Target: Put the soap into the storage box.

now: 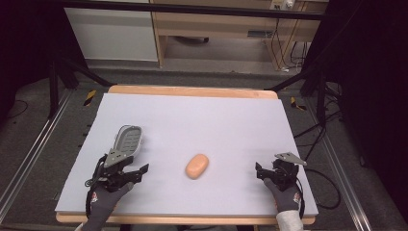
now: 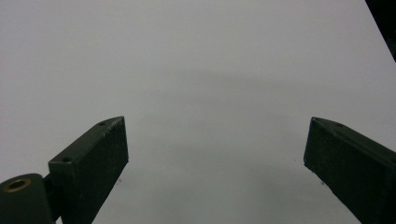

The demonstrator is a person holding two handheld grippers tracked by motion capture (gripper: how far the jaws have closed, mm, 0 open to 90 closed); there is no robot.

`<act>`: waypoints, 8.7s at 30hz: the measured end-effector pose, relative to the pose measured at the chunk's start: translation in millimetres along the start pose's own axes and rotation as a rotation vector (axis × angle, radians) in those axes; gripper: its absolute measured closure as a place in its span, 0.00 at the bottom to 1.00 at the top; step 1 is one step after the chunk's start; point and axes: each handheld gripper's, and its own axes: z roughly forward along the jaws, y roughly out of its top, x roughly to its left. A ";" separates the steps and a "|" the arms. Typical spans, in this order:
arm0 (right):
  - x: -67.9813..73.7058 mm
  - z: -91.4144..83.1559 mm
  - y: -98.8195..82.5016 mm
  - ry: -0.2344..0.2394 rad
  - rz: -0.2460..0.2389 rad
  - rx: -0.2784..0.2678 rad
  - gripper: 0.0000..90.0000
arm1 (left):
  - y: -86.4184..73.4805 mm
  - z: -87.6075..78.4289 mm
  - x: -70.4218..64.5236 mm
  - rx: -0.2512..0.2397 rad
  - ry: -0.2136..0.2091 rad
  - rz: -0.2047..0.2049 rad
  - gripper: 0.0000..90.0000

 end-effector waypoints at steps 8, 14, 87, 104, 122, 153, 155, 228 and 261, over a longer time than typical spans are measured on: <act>-1.1 -0.4 0.1 -0.010 0.013 0.007 0.07 | 8.9 4.6 -9.3 -0.001 -0.029 0.012 0.34; -3.2 -1.7 1.6 -0.009 0.025 0.009 0.07 | 17.6 10.4 -17.3 0.006 -0.043 0.032 0.34; -0.6 1.5 2.1 -0.009 0.020 0.037 0.06 | 55.7 106.0 -121.1 0.172 -0.147 0.223 0.22; -0.1 3.2 1.8 -0.005 0.010 0.049 0.06 | 41.6 127.7 -123.6 0.245 -0.121 0.224 0.24; 1.1 4.2 2.0 -0.005 0.016 0.057 0.06 | 38.6 134.8 -127.5 0.266 -0.110 0.239 0.33; -0.5 3.0 2.0 -0.007 0.014 0.051 0.06 | 60.7 88.2 -109.9 0.175 -0.127 0.219 0.35; -0.3 3.1 1.9 -0.010 0.013 0.052 0.06 | 60.3 81.4 -106.2 0.167 -0.125 0.217 0.35; 4.4 5.9 1.6 -0.002 0.009 0.053 0.06 | 56.5 26.9 56.6 0.054 0.149 -0.070 0.35; 4.7 6.4 1.3 0.000 -0.003 0.056 0.06 | 46.6 39.5 64.5 0.104 0.204 -0.075 0.35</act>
